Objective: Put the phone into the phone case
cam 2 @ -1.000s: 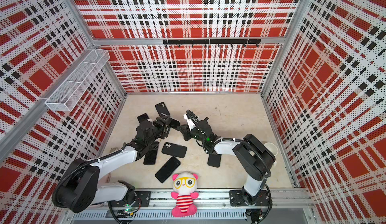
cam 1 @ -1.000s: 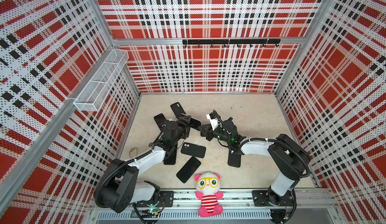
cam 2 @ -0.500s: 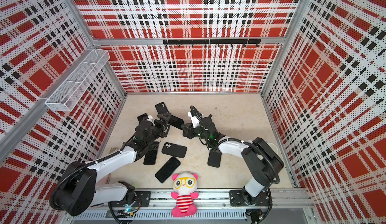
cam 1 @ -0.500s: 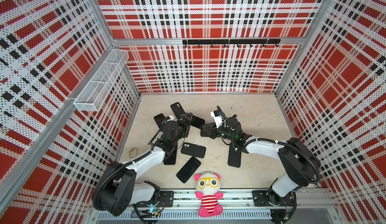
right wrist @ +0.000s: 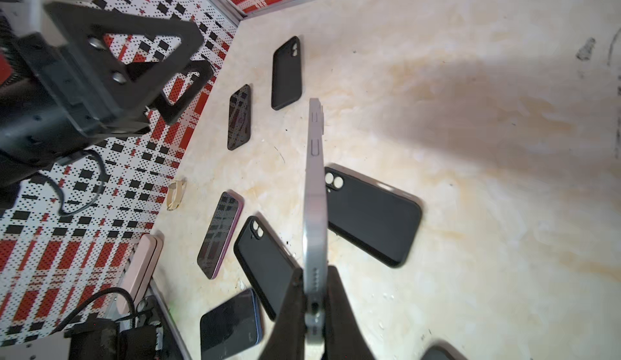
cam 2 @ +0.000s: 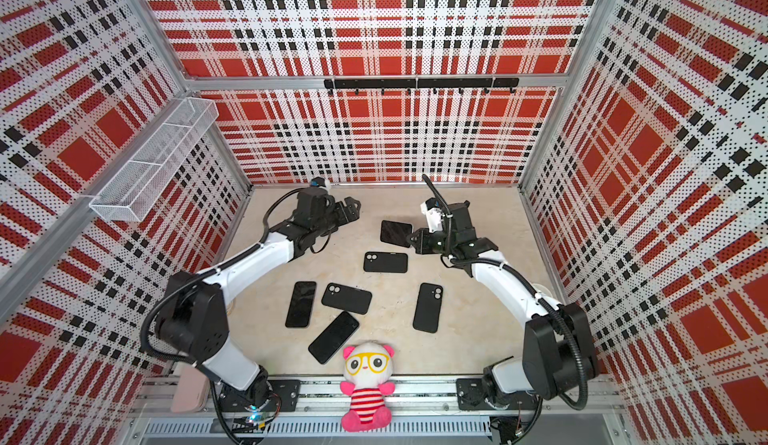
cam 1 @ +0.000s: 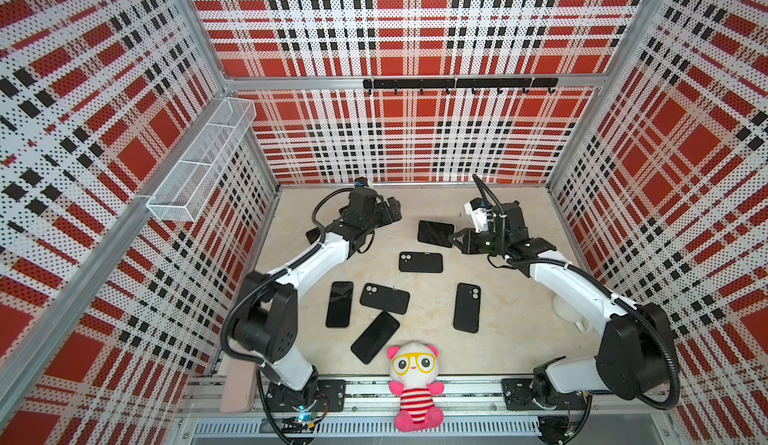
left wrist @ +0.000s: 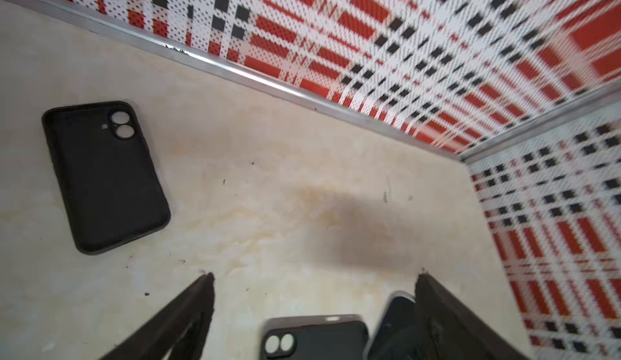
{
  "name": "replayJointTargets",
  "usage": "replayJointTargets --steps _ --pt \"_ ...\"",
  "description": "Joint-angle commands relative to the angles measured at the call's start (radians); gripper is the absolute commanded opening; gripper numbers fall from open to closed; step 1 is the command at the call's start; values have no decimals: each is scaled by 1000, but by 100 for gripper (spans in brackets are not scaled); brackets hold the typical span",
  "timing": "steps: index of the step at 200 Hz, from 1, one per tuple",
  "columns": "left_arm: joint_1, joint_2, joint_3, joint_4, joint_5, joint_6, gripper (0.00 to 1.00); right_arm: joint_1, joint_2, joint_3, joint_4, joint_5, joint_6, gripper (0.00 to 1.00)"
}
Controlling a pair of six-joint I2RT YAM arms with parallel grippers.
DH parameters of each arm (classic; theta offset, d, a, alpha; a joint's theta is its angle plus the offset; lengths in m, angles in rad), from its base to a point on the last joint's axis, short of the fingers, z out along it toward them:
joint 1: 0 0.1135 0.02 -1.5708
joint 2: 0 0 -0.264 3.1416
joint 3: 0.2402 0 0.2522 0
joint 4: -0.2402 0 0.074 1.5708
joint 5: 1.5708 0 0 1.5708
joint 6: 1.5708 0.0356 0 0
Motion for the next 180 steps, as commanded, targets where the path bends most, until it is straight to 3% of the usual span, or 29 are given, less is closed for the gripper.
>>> replayJointTargets --steps 1,25,65,180 --pt "-10 83 79 -163 135 184 92 -83 6 39 -170 -214 -30 2" --pt "-9 144 106 -181 249 206 87 -108 70 91 -275 -284 -97 2" --pt "-9 184 55 -194 333 252 79 -108 184 141 -324 -354 -130 3" --pt "1 244 -45 -221 372 322 64 -108 449 284 -344 -369 -122 4"
